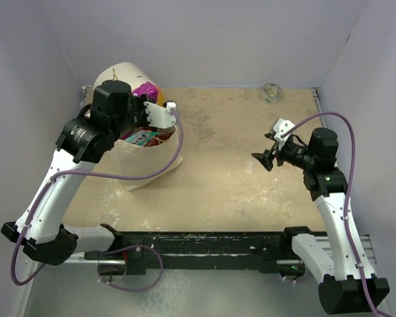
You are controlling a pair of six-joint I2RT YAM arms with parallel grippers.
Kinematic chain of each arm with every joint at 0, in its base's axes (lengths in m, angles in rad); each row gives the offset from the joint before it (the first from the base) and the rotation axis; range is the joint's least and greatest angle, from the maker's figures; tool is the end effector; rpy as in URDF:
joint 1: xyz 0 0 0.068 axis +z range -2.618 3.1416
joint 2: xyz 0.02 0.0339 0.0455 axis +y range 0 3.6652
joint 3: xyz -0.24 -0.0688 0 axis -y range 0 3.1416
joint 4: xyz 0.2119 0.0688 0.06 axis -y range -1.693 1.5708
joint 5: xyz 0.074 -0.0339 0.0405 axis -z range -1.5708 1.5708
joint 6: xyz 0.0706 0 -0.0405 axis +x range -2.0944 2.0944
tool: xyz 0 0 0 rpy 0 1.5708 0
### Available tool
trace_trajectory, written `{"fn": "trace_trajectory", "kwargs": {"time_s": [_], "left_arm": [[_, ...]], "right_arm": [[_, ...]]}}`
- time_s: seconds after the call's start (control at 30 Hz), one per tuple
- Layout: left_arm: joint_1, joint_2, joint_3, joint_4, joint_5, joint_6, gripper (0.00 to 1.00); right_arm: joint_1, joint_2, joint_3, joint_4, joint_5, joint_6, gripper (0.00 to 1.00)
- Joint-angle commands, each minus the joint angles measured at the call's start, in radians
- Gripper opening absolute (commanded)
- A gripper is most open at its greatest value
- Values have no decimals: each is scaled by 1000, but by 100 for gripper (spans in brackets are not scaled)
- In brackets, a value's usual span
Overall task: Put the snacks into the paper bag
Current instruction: Place the snack in the paper bag.
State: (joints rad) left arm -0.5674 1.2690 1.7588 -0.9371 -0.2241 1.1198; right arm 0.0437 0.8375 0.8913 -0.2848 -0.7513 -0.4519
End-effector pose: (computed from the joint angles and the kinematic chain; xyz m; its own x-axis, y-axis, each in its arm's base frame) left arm 0.2076 -0.1137 0.4335 0.1605 0.9382 -0.3065 0.4830 0.1961 0.8534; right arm 0.1877 0.0564 0.3344 0.0980 -0.3151 -0.9440 -0.7258 0.6263 -0.2845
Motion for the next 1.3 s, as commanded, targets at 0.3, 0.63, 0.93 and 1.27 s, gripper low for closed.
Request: {"fn": "trace_trajectory", "kwargs": {"time_s": [0.3,0.63,0.93,1.27], "left_arm": [[109,20,-10,60,115,-60,0],[270,26,-31,-35,318,-193,0],[313,31,-35,-38,422,-266,0],[314,102,109,-141,531,-354,0]], "right_arm": [[-7,-4,-3,39,-30,5,77],[-7,2,-2,33,-37,4,79],[-7,13,-3,36,-37,2,80],[-7,11,-3,36,-40,2,80]]}}
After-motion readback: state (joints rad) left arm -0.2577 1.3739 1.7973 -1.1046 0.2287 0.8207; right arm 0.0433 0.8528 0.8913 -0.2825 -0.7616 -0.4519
